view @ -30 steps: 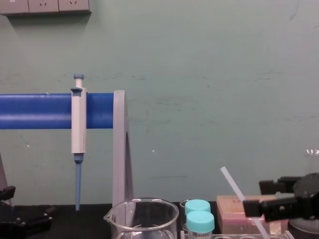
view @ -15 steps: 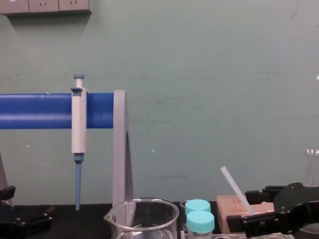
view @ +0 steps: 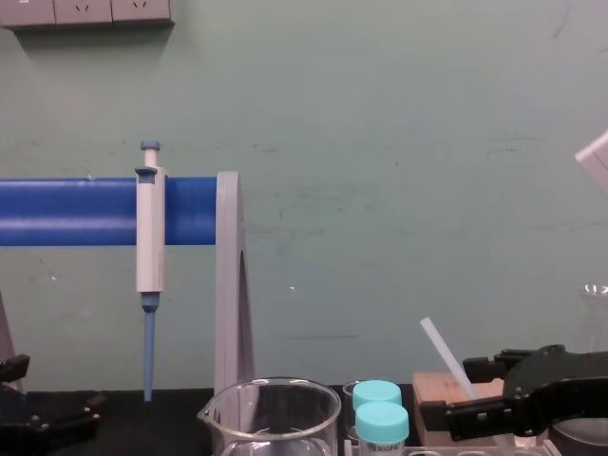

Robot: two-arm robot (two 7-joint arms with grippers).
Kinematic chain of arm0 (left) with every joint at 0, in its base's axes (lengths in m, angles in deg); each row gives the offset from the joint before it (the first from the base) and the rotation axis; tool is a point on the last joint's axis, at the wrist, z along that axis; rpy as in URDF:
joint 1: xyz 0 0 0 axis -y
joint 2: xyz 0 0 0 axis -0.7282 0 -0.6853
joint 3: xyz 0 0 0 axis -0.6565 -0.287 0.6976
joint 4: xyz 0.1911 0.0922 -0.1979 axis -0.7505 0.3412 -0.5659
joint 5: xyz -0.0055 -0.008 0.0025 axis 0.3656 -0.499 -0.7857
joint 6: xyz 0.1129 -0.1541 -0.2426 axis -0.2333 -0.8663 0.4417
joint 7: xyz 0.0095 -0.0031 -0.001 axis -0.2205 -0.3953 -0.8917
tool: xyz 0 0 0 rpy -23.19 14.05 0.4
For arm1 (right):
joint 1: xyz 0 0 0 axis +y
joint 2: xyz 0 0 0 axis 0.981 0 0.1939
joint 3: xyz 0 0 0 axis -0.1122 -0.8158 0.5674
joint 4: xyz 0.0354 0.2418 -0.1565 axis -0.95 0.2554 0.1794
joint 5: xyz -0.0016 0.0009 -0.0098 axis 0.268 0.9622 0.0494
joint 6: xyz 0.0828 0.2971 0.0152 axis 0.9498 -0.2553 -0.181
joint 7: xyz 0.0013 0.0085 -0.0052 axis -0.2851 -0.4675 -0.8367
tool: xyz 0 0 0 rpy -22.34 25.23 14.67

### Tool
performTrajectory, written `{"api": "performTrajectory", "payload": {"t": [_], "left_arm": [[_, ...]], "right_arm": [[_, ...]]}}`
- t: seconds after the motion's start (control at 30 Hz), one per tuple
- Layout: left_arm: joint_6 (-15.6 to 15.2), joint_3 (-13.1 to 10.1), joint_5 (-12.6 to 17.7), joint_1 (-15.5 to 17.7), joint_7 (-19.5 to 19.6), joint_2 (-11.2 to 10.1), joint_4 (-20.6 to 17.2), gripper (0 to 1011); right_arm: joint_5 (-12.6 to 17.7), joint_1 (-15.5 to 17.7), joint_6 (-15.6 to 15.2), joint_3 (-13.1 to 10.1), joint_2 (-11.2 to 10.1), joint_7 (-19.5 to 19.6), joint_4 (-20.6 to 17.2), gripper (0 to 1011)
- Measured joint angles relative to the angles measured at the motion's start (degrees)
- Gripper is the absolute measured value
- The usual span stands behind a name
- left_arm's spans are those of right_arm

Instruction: Pick up the stirring rod with one hand, then place it down.

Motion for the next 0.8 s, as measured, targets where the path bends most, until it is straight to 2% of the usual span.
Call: {"api": "performTrajectory", "payload": {"t": [0.4, 0.8], "left_arm": [[0.0, 0.0, 0.0, 0.0, 0.0, 0.0, 0.0, 1000], [0.0, 0.0, 0.0, 0.0, 0.0, 0.0, 0.0, 1000]], "right_arm": [[-0.8, 0.2, -0.1, -0.5, 1.0, -0.4, -0.1, 1000], [-1.1, 0.3, 0.0, -0.5, 1.1, -0.4, -0.2, 998]]}}
